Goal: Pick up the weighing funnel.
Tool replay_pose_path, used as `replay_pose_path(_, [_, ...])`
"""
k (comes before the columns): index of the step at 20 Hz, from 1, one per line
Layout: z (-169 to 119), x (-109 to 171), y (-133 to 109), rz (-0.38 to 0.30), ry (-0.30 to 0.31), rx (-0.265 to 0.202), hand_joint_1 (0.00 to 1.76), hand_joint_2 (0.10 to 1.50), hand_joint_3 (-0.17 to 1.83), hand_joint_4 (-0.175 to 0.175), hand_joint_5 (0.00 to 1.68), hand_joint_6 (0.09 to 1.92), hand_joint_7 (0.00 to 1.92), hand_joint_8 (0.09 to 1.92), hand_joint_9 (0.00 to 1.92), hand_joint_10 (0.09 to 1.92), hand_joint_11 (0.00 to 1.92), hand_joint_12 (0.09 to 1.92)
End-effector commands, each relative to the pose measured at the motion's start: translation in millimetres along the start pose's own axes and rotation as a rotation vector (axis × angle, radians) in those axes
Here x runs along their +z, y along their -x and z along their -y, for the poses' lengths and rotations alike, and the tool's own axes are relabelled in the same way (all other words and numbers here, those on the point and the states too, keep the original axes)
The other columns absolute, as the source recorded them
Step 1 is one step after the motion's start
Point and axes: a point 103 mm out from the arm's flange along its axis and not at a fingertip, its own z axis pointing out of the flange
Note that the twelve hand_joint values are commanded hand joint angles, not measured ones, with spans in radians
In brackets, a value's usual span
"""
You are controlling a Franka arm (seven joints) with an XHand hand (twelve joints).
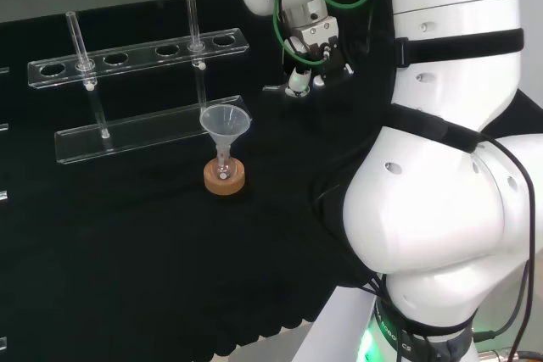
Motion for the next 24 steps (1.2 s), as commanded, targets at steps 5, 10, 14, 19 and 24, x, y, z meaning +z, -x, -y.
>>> replay_pose_path(5, [25,-29,12,0.065,0.017,0.006,1.08,0.72,0.63,0.175,1.16,0.86,0.62,0.63,0.97,0.38,0.71,1.15])
replay_pose_path(10, [39,-38,15,0.091,0.025,0.008,1.09,0.71,0.64,0.175,1.17,0.85,0.62,0.63,0.96,0.38,0.71,1.14])
replay_pose_path(14, [51,-42,15,0.113,0.024,0.008,1.09,0.71,0.64,0.175,1.17,0.85,0.62,0.63,0.96,0.38,0.71,1.14])
replay_pose_path(19, [64,-50,15,0.140,0.014,0.008,1.09,0.71,0.64,0.175,1.17,0.85,0.63,0.63,0.96,0.37,0.71,1.14])
replay_pose_path(24, [82,-62,12,0.178,0.011,0.022,1.09,0.71,0.64,0.175,1.17,0.85,0.63,0.63,0.96,0.37,0.72,1.14])
